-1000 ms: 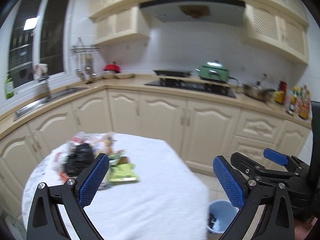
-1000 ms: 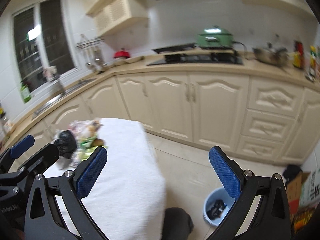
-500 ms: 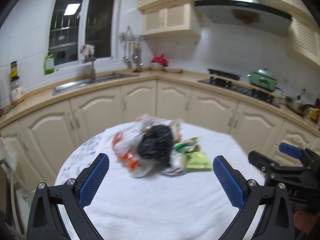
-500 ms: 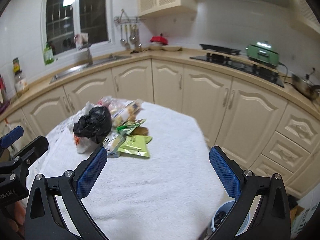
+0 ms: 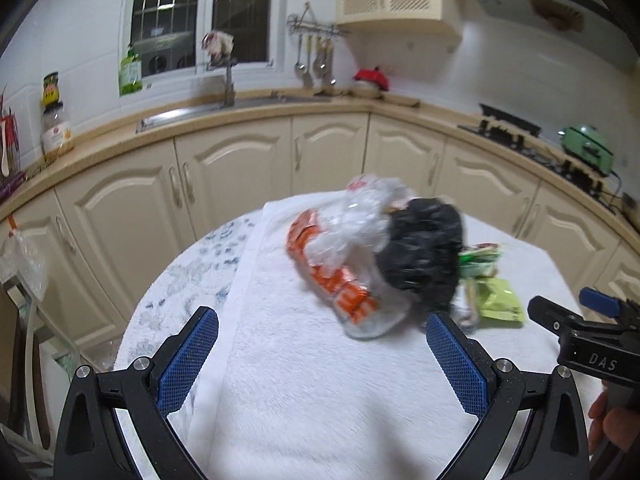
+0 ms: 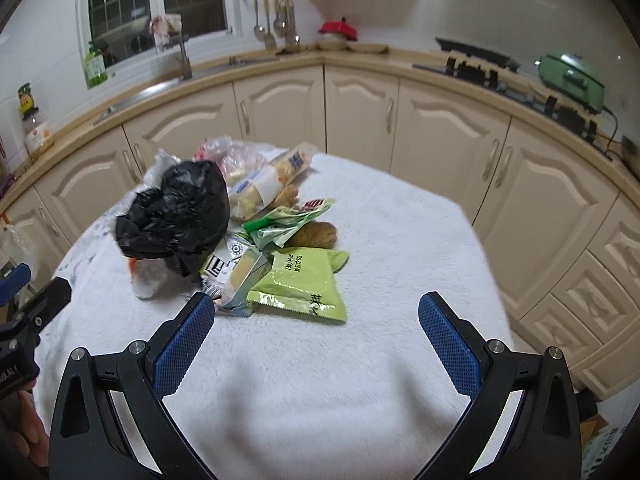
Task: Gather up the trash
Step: 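Grasp the clear bag of orange items with the left tool while the right tool grasps the green packet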
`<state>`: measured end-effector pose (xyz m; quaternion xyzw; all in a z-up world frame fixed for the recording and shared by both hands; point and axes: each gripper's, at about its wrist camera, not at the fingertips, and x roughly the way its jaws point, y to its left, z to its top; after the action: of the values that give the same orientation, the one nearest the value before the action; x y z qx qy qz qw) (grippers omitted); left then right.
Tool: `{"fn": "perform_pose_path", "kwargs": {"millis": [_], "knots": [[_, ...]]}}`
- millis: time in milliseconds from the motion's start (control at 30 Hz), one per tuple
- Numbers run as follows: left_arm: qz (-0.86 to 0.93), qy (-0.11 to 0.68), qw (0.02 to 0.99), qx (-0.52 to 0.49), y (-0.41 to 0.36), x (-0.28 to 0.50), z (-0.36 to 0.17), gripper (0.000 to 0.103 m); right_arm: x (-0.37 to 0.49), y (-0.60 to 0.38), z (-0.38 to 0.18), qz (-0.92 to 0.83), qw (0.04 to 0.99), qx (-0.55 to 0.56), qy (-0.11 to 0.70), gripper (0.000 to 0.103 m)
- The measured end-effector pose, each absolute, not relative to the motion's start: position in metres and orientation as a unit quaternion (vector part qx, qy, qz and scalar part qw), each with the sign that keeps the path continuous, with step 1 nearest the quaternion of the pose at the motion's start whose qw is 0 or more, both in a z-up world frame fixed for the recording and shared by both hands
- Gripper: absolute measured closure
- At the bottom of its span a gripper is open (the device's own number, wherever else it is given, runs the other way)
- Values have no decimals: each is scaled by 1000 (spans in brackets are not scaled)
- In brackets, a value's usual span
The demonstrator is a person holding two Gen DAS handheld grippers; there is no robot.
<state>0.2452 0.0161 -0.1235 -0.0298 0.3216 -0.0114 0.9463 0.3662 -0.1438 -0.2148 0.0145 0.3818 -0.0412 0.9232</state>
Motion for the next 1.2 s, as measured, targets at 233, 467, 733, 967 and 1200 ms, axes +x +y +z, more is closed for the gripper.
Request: {"fn": "perform_pose_path", "kwargs": {"millis": [233,467,733,967,1200], "knots": [[-6,361,932,-32,7,312,-140,1,403,-143,-239,-41,911,19,409,1],[4,391,918,-60,2,383,-155,1,422,-150,-257,-46,899,16,435,15],[-20,426,901,-81,-8,450,-171,29,440,-143,-270,-41,894,-3,446,41],[-73,422,897,-107,5,466,-171,65,426,-143,-265,-23,898,3,439,58],[-86,412,900,-108,33,445,-174,72,394,-154,-261,-12,904,28,427,59]]}}
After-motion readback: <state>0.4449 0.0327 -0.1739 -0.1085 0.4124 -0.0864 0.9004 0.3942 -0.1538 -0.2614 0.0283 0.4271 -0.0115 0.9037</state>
